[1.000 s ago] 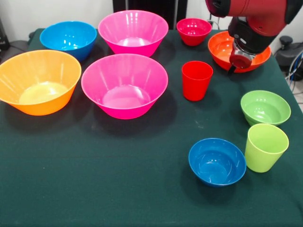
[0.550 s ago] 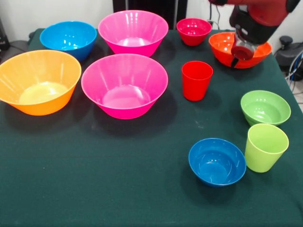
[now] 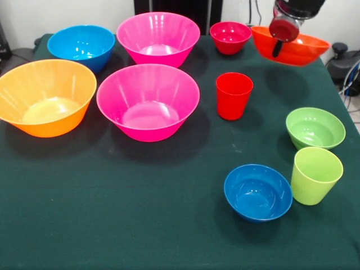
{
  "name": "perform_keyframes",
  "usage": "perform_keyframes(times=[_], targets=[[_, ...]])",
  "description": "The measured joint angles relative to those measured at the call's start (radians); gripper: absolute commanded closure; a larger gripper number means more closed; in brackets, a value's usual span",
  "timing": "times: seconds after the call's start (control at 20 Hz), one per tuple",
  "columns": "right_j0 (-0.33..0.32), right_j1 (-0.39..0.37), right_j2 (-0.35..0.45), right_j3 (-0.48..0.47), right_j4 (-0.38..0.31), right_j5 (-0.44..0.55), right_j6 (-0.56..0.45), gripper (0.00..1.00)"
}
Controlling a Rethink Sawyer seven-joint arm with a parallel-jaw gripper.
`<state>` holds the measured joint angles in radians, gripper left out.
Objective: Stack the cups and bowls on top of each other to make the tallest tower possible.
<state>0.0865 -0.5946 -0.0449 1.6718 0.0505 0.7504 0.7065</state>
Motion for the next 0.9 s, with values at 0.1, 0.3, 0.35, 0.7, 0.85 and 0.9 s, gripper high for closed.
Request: perform_keyframes(times=[0.1, 0.3, 0.35, 0.7, 0.85, 0.9], targets=[[-0.005, -0.012, 0.002, 0.001, 0.0, 0.0, 0.0, 1.0], [-0.019, -0.038, 0.01, 0.004, 0.0, 0.0, 0.0, 1.0], [-0.024, -0.046, 0.011, 0.005, -0.001, 0.0, 0.0, 1.0], [-0.072, -0.096, 0.016, 0.004, -0.003, 0.0, 0.0, 1.0], [-0.094, -0.109, 0.015, -0.012, -0.004, 0.001, 0.0, 1.0], [-0.098, -0.11, 0.015, -0.019, -0.005, 0.002, 0.0, 1.0]])
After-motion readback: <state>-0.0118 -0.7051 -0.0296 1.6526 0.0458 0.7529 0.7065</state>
